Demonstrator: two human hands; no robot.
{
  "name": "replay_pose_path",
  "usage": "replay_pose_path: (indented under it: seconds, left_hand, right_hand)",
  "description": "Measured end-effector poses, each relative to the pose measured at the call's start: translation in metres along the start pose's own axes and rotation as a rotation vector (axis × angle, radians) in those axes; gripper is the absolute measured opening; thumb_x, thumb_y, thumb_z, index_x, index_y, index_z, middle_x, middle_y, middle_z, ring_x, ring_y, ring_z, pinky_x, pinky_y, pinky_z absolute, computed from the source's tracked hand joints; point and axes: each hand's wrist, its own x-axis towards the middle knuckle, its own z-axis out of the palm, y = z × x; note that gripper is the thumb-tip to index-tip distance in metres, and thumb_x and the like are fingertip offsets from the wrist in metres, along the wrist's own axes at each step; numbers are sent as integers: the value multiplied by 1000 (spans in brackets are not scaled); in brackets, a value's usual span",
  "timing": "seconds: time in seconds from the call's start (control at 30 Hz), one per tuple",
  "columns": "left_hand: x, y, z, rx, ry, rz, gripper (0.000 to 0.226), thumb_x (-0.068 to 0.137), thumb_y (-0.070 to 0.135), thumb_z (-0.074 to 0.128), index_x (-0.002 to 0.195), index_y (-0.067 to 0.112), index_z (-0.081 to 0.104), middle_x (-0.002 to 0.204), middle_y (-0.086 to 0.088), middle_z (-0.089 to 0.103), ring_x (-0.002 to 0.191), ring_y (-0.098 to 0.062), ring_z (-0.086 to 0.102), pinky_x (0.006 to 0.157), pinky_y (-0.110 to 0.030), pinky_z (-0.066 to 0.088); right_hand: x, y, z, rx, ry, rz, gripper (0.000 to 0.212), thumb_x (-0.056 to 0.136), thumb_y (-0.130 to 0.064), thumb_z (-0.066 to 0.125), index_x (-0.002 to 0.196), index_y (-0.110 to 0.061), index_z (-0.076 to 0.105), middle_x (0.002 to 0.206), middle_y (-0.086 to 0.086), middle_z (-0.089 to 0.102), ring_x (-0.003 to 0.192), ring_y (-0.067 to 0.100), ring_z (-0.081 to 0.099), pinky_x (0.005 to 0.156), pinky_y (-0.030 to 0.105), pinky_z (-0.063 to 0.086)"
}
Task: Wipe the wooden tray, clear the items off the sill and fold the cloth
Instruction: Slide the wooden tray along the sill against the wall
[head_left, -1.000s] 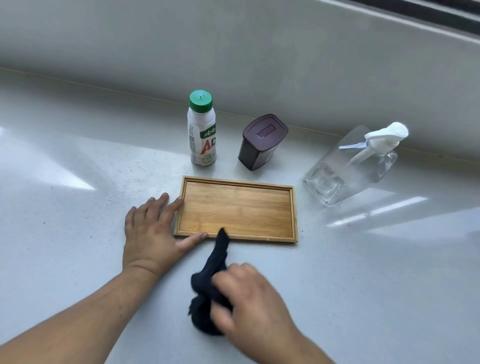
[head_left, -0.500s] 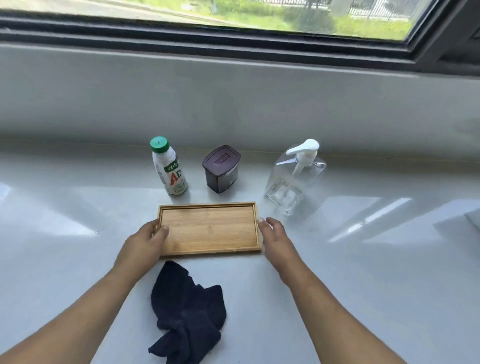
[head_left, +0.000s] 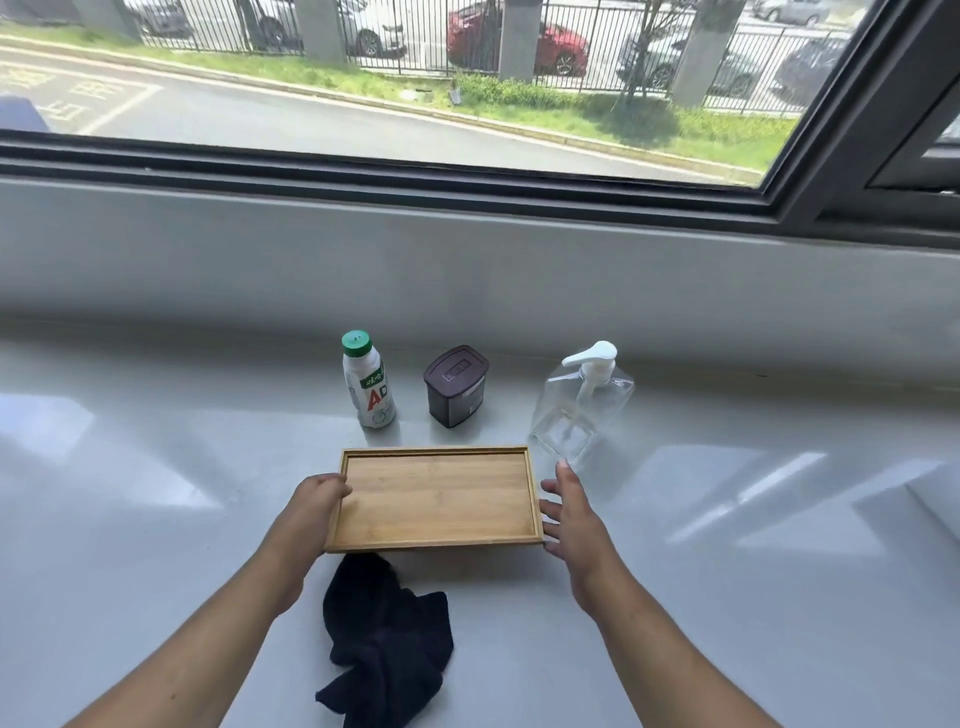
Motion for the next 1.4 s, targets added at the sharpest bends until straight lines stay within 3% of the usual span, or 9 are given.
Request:
replay_pose_path:
  seconds: [0.1,0.23,0.37,0.5,0.67,0.93,1.1,1.3,1.4]
  left_hand:
    - [-13,10,9,-18,-63,33,35,96,42,55,128,29,60,136,1,57,126,-24,55,111,-54,46]
    - [-33,17,27,-46,-169,41,57,78,56,51,126,28,63,130,5,59,124,-23,56,110,-51,45]
    - [-43,14,42,-91,-263,63,34,102,44,50,125,24,66,135,3,60,123,-21,58,96,-43,46]
    - [-52,20,59,-61,-337,87,34,101,42,52,124,22,66,134,3,62,119,-18,60,84,-39,49]
    - [-60,34,87,-24,-398,101,61,74,54,56,125,24,68,130,6,66,119,-15,63,90,-42,50]
    - [-80,40,168,28,-473,115,49,83,52,62,122,26,73,131,4,70,119,-15,66,89,-42,54]
    - [-84,43,240,37,-461,98,35,96,41,59,123,23,71,133,3,69,120,-16,65,93,-43,53]
    - [-84,56,331,48,-430,59,54,76,51,64,122,24,73,131,5,71,120,-15,67,96,-44,54]
    - [-79,63,368,37,-406,48,41,87,45,65,121,24,74,130,5,72,118,-14,67,92,-42,54]
  right_hand:
    - [-20,-7,-15,-2,69,-17,66,98,-76,33,133,-26,58,120,-3,68,110,16,65,85,35,47]
    - [-48,-12,-38,26,173,-46,65,101,-72,31,131,-21,59,118,2,70,108,20,67,79,33,48]
    - [-73,-7,-61,48,256,-64,66,101,-70,31,131,-19,59,118,4,71,109,23,68,89,39,48]
    - [-92,0,-82,92,315,-76,68,101,-72,32,133,-19,59,124,8,70,113,26,68,92,41,47]
    - [-107,7,-112,134,379,-91,69,99,-75,32,131,-20,60,124,8,71,113,26,68,94,42,48]
    - [-108,22,-194,198,432,-72,71,98,-75,31,133,-20,59,127,9,70,117,29,67,101,43,48]
    - [-85,20,-262,222,430,-68,70,99,-75,31,131,-20,60,124,7,69,115,26,67,94,40,47]
    - [-43,16,-349,229,409,-54,70,99,-74,31,132,-20,59,121,4,70,114,24,67,93,39,46]
    - [-20,8,-384,216,388,-42,72,99,-74,31,135,-18,59,124,6,69,116,27,66,93,39,47]
